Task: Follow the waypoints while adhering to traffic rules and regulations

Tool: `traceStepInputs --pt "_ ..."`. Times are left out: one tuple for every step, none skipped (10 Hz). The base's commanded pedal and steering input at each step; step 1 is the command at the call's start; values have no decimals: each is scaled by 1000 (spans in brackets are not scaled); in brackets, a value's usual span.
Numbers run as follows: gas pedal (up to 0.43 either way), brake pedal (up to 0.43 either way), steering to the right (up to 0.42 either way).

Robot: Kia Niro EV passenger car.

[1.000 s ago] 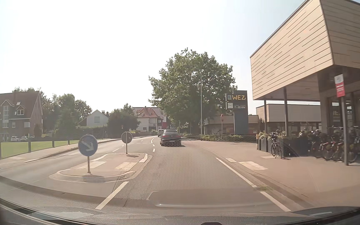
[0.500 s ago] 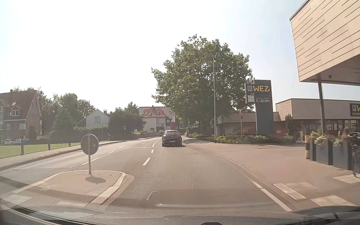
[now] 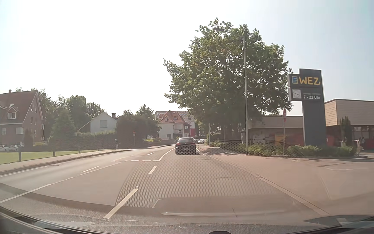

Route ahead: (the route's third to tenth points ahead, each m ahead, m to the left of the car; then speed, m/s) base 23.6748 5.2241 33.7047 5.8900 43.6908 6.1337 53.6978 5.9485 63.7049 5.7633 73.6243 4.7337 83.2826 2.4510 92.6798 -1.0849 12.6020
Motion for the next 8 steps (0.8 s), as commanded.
traceStepInputs --pt "169 0 -39" --pt "169 0 -37" --pt "169 0 -36" --pt "169 0 -31" --pt "169 0 -25" --pt "169 0 -16" --pt "169 0 -10" --pt "169 0 -7"
